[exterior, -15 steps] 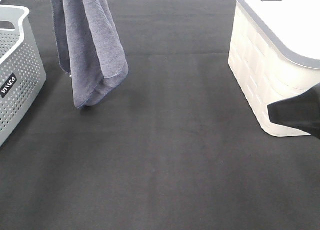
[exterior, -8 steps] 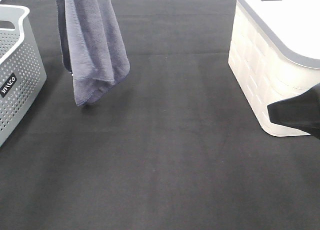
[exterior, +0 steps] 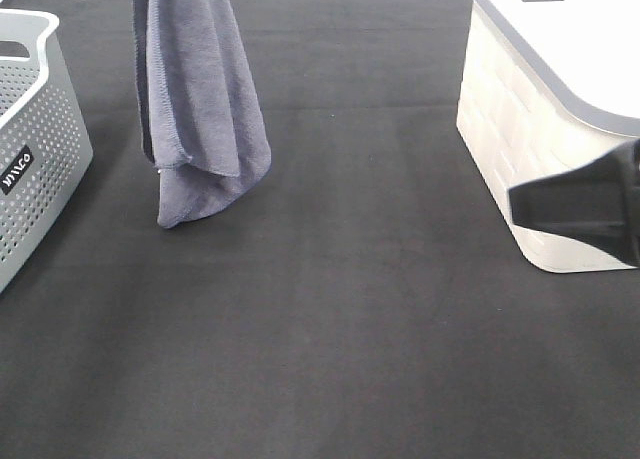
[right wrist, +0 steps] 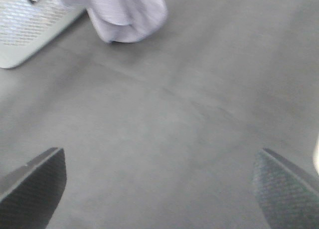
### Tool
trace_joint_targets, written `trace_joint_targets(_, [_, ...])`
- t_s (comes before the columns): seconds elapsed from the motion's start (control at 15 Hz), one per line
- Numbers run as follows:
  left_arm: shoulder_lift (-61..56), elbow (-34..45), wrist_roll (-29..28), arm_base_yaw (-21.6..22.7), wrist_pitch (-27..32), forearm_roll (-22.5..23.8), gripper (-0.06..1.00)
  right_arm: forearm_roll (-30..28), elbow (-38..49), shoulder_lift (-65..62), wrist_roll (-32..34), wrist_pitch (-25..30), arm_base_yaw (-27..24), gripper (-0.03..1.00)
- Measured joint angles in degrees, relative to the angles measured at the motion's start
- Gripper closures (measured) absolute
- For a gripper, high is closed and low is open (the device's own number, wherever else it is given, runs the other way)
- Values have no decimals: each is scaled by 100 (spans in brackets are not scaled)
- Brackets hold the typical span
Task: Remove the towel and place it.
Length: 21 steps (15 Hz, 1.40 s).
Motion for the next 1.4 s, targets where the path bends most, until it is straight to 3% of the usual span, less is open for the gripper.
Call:
trace_joint_targets(0.07, [0, 0, 29, -34, 0, -52, 94, 304, 0, 126, -269, 0, 0, 1])
trace_joint_targets(0.13, [17, 0, 86, -52, 0, -115, 94, 877, -6, 355, -957, -17, 0, 1])
trace_joint_targets(0.33, [57, 0, 189, -52, 0, -143, 94, 1501, -6, 636, -1679, -17, 0, 1])
trace_joint_targets(0.4, [63, 0, 246, -52, 0, -321, 94, 2338, -6, 985, -2601, -17, 0, 1])
trace_joint_targets(0.6, [63, 0, 378, -86, 6, -837, 94, 3690, -6, 1484, -4039, 80, 0, 1])
trace_joint_targets(0.8, [92, 0, 476, -424, -57, -842, 94, 4778, -6, 1805, -5013, 590, 0, 1])
trace_joint_targets(1.0, [178, 0, 476, -785, -327, -699, 94, 5134, -6, 1856, -5311, 814, 0, 1])
trace_joint_targets(1.4, [527, 0, 126, -1409, -1249, -201, 94, 5002, -6, 1868, -5048, 1077, 0, 3])
